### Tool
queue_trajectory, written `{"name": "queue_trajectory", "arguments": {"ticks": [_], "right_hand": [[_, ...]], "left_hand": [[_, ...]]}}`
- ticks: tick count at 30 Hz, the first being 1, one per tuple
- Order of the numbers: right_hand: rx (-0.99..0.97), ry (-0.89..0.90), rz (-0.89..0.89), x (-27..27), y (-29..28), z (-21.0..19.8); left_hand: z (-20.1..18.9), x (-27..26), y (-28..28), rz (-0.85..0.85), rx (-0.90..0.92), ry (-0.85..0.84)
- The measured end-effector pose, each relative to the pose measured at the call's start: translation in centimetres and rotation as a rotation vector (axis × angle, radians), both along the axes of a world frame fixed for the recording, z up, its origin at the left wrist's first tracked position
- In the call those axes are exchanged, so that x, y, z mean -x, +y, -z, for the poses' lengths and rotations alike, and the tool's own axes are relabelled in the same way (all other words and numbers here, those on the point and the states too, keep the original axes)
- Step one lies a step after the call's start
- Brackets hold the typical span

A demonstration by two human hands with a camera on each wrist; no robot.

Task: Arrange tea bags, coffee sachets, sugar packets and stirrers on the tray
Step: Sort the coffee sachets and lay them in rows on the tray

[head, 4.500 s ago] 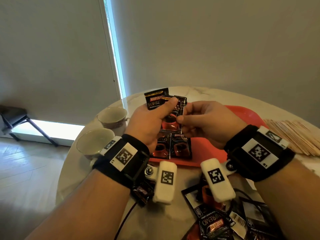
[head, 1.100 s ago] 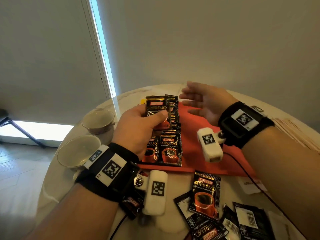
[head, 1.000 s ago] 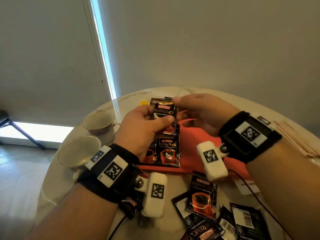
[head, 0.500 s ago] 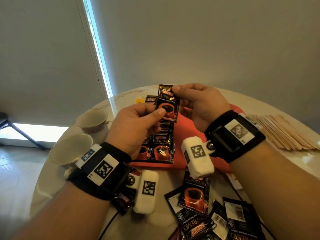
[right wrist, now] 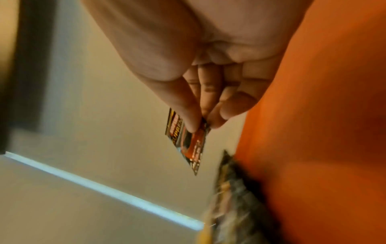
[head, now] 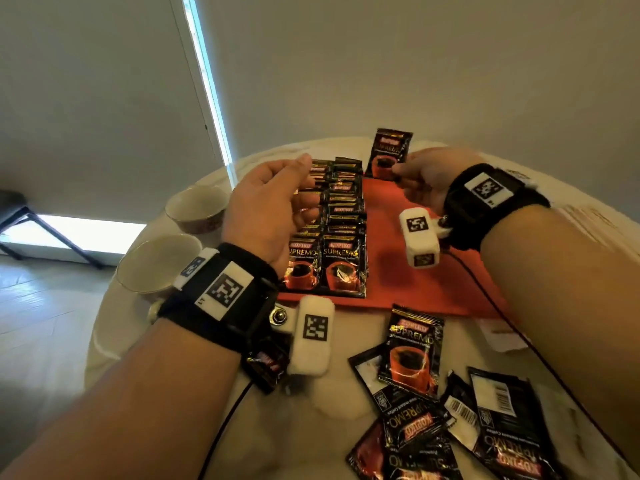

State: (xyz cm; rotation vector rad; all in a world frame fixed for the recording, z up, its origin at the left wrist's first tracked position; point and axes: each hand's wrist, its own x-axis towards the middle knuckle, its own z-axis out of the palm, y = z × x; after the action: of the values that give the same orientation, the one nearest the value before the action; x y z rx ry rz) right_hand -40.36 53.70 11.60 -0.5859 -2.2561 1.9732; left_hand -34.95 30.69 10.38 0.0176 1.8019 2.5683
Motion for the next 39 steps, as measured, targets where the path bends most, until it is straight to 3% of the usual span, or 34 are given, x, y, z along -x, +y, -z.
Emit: {"name": "queue_trajectory", "arguments": {"ticks": [6, 16, 24, 29, 34, 36, 39], "right_hand": [[-0.284, -0.189, 0.01, 4.9, 1.2, 1.6], [-0.285, -0.306, -0.022, 6.8, 1.2, 1.8], [-0.308, -0.293, -0.022, 6.2, 1.1, 1.5], [-0.294, -0.208, -0.028, 3.5, 0.3, 0.5], [-0.691, -0.1, -0.179, -1.9, -1.7, -3.6], [-0.762, -0.105, -0.279, -5.3, -2.4, -4.9], [-0.854, -0.15, -0.448, -10.7, -3.0, -6.1]], "left_hand": [[0.1, 0.5, -0.2, -0.036, 0.002, -0.002], [0.5, 1.2, -0.2, -0.017, 0.015, 0.005], [0.5, 1.0, -0.3, -0.011, 0.01, -0.002], [-0.4, 0.5, -0.4, 0.007, -0.013, -0.015], [-2.0, -2.4, 0.4, 0.074, -0.112, -0.036], [-2.9, -4.5, 0.7, 0.111, -0.051, -0.021], [-3.8, -8.0, -0.1, 0.232, 0.253, 0.1]]}}
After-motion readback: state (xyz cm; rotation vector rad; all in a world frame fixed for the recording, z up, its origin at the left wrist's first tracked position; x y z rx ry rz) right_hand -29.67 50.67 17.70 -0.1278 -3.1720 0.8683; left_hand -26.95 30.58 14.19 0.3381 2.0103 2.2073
